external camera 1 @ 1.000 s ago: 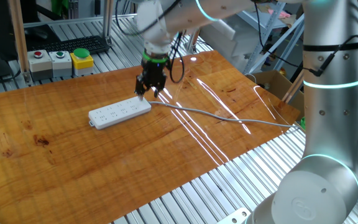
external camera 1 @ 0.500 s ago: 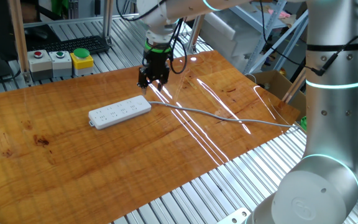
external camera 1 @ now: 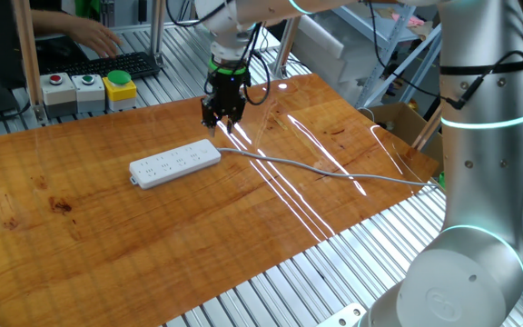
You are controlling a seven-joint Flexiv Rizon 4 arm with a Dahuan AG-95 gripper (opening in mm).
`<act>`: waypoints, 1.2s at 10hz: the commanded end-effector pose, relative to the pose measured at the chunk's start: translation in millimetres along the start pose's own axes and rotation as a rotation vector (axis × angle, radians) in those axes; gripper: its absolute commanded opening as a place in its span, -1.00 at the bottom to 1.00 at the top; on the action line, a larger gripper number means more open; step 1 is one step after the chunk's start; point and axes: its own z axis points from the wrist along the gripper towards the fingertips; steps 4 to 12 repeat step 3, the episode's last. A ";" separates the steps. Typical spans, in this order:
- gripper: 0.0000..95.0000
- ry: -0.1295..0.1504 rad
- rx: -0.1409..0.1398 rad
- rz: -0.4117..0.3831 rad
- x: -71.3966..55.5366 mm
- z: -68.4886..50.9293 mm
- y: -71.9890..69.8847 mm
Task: Turn off the power strip by pressing the button
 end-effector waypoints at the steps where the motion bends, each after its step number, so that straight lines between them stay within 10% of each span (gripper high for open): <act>1: -1.00 -0.002 0.000 0.003 -6.4 4.3 3.5; 12: -1.00 0.000 -0.003 0.005 -7.8 5.4 4.4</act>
